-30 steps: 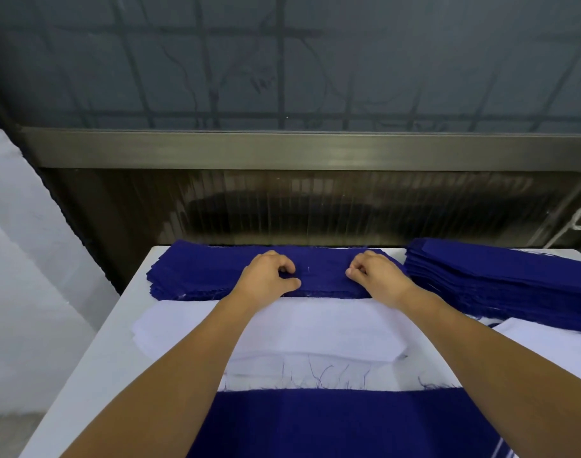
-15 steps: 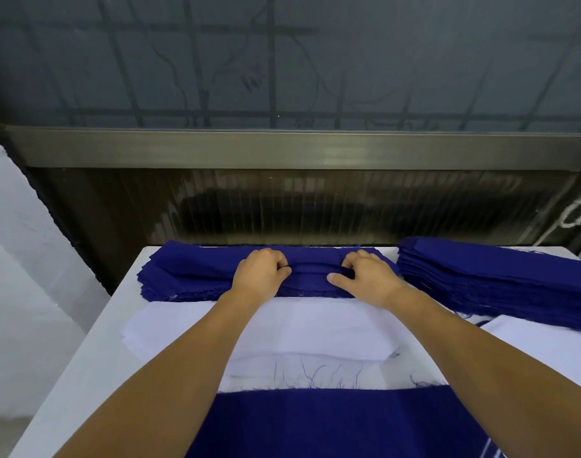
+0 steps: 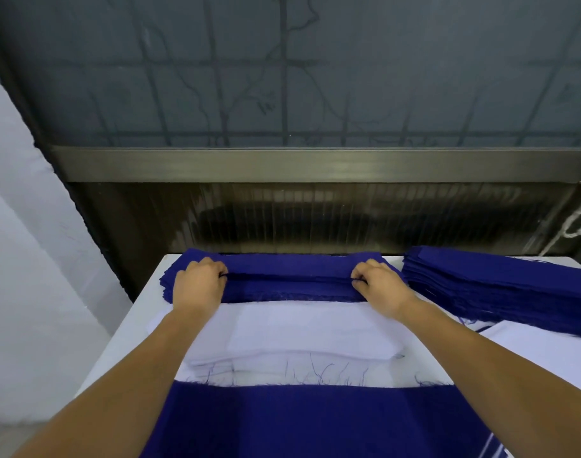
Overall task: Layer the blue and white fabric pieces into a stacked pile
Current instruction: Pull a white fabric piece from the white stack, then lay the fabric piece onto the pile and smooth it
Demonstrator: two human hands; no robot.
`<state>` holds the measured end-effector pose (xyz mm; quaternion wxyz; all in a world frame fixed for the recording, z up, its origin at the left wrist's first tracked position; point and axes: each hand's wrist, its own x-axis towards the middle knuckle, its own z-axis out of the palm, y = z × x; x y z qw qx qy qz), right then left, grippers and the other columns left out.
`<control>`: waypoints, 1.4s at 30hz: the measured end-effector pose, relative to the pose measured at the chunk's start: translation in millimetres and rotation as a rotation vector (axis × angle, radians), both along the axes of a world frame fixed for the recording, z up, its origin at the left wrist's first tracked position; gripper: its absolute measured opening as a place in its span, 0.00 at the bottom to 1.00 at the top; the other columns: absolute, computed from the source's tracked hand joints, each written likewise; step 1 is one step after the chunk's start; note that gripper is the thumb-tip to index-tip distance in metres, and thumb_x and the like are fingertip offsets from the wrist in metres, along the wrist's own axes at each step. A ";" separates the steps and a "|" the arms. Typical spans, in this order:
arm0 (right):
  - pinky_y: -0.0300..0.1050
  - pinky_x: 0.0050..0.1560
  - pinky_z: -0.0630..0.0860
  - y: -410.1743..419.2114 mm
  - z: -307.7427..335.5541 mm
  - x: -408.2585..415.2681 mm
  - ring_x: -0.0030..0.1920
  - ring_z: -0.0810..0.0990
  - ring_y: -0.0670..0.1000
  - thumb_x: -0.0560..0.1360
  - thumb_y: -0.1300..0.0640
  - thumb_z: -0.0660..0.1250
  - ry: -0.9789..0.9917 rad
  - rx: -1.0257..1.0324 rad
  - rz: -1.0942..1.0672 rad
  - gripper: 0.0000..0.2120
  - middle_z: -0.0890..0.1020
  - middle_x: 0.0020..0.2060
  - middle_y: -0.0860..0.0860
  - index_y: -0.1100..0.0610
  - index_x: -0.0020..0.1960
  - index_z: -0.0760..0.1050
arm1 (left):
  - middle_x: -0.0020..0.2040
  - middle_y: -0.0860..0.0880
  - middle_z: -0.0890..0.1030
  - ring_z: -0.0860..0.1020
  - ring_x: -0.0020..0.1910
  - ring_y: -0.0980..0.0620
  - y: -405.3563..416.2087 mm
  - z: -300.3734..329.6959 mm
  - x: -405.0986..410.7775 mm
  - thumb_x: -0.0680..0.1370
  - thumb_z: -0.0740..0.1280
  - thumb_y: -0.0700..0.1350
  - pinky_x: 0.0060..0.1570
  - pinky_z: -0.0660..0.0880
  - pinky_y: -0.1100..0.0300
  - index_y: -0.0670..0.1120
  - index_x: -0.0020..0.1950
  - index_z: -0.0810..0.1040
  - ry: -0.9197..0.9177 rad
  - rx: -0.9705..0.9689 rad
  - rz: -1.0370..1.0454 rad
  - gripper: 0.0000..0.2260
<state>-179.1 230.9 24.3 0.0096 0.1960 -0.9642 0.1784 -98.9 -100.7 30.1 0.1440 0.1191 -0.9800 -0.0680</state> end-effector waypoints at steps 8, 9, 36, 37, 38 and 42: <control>0.36 0.44 0.73 41.9 17.6 83.6 0.42 0.76 0.45 0.79 0.56 0.64 0.046 -0.095 0.073 0.04 0.79 0.43 0.44 0.47 0.49 0.74 | 0.53 0.53 0.81 0.77 0.50 0.55 15.7 18.5 67.0 0.81 0.62 0.46 0.51 0.74 0.61 0.51 0.57 0.78 0.077 -0.033 -0.177 0.08; 0.38 0.41 0.74 51.4 21.3 97.5 0.40 0.77 0.46 0.79 0.54 0.64 -0.032 -0.115 0.075 0.04 0.80 0.40 0.44 0.46 0.47 0.74 | 0.51 0.55 0.80 0.77 0.48 0.56 15.9 21.8 79.7 0.81 0.61 0.48 0.49 0.73 0.63 0.53 0.57 0.77 0.038 -0.031 -0.215 0.07; 0.36 0.52 0.73 115.0 -32.9 215.4 0.47 0.80 0.42 0.83 0.46 0.50 0.399 -0.001 0.340 0.25 0.82 0.48 0.42 0.50 0.46 0.84 | 0.39 0.60 0.79 0.76 0.35 0.61 37.3 -21.1 214.4 0.66 0.66 0.37 0.41 0.69 0.67 0.54 0.40 0.83 0.029 -0.045 -0.612 0.13; 0.36 0.52 0.73 115.6 -33.0 215.7 0.47 0.80 0.42 0.83 0.46 0.47 0.408 -0.006 0.335 0.27 0.83 0.48 0.43 0.50 0.46 0.84 | 0.40 0.60 0.79 0.76 0.35 0.60 35.3 -23.6 214.8 0.69 0.60 0.39 0.41 0.69 0.67 0.54 0.40 0.83 0.037 -0.037 -0.606 0.14; 0.36 0.51 0.73 116.4 -32.9 216.5 0.48 0.80 0.43 0.83 0.46 0.47 0.403 -0.007 0.344 0.28 0.83 0.48 0.43 0.51 0.46 0.85 | 0.40 0.59 0.79 0.76 0.35 0.59 33.9 -24.3 214.6 0.70 0.57 0.40 0.41 0.69 0.67 0.53 0.40 0.83 0.041 -0.038 -0.597 0.16; 0.34 0.52 0.73 114.7 -32.8 217.4 0.48 0.80 0.42 0.83 0.46 0.48 0.384 -0.020 0.365 0.27 0.82 0.48 0.43 0.51 0.46 0.85 | 0.40 0.60 0.79 0.76 0.35 0.61 33.5 -19.2 214.4 0.66 0.63 0.37 0.40 0.69 0.69 0.54 0.40 0.83 0.015 -0.005 -0.601 0.14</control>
